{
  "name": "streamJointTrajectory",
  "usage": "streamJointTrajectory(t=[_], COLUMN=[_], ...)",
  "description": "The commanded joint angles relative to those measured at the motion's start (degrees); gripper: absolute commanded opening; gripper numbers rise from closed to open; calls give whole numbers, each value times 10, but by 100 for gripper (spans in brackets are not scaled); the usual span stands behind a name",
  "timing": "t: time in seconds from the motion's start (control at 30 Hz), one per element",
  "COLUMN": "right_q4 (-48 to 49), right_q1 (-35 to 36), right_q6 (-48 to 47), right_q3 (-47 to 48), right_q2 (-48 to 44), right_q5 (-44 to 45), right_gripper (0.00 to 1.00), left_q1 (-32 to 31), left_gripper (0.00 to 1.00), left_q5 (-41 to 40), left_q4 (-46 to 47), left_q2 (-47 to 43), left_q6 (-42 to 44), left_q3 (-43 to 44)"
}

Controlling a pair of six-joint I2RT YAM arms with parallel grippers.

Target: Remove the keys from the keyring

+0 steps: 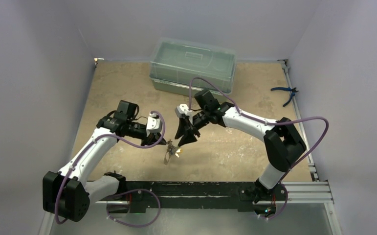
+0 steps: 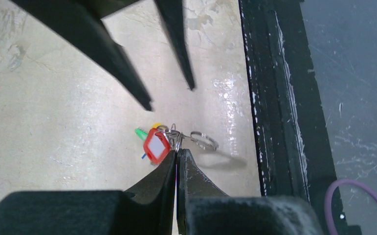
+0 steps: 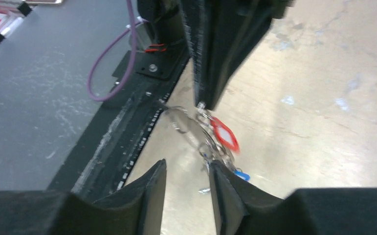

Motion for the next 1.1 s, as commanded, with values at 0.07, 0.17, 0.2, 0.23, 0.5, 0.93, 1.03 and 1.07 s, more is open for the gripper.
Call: streamJointTrajectory(t=[0.07, 0.17, 0.2, 0.23, 0.5, 0.93, 1.03, 1.07], right_q4=[-39, -28, -25, -24, -89, -124, -127, -128], right_q1=[-25, -13, -10, -6, 21, 38, 38, 38], right_q6=[-35, -21, -18, -16, -68, -121, -126, -130], right_q3=[56, 65, 68, 72, 124, 136, 138, 138], right_q2=[-22, -11, -7, -4, 27, 51, 54, 55], right_q5=[-13, -20, -22, -24, -30, -22, -23, -22], right_gripper=[47, 48, 48, 48, 46, 40, 39, 39], left_q1=[-6, -7, -7, -7, -10, -10, -10, -10], left_gripper=[0, 0, 0, 0, 0, 0, 0, 0], left_q5=[19, 18, 18, 18, 19, 21, 21, 21], left_q4=[-55, -51, -50, -49, -45, -32, -29, -29], left_q2=[7, 7, 7, 7, 12, 14, 14, 14], left_q6=[83, 79, 79, 79, 73, 56, 53, 52], left_q3=[26, 25, 25, 26, 36, 35, 33, 33])
